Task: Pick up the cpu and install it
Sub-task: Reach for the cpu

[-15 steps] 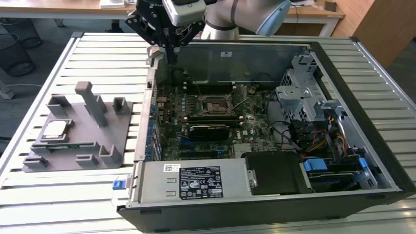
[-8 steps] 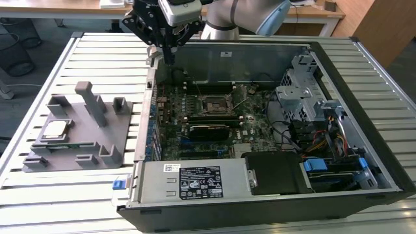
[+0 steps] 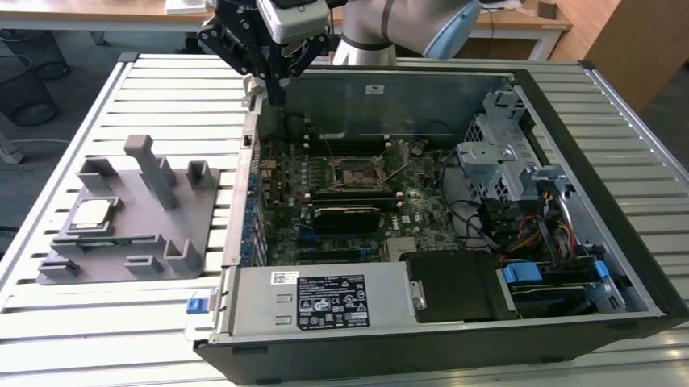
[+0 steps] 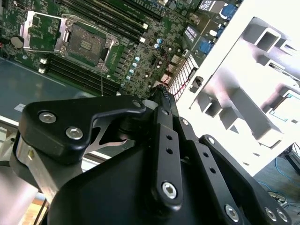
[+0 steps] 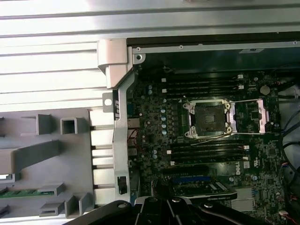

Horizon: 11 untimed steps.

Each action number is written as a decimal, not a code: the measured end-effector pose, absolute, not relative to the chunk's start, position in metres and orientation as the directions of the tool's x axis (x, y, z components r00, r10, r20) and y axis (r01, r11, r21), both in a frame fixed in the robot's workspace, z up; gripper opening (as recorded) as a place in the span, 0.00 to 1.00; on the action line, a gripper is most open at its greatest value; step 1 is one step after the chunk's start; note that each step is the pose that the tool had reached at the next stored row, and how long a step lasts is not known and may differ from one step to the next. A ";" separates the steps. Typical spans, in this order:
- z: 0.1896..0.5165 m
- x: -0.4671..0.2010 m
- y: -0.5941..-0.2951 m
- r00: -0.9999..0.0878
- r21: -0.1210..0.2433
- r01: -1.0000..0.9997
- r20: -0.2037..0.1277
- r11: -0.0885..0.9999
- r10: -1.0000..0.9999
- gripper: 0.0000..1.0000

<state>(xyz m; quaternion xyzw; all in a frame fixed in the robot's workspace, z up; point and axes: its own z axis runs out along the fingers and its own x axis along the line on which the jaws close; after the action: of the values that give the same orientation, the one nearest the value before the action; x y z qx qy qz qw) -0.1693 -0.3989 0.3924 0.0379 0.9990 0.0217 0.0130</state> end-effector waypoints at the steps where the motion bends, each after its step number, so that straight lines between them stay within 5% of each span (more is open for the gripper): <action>1: 0.392 -0.170 -0.399 -0.997 0.044 0.075 -0.024 0.996 0.076 0.11; 11: 0.392 -0.176 -0.399 -0.997 0.044 0.075 -0.024 0.996 0.076 0.11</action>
<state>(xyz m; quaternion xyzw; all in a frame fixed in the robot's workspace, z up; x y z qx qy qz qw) -0.1764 -0.3989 0.3924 0.0379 0.9990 0.0217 0.0130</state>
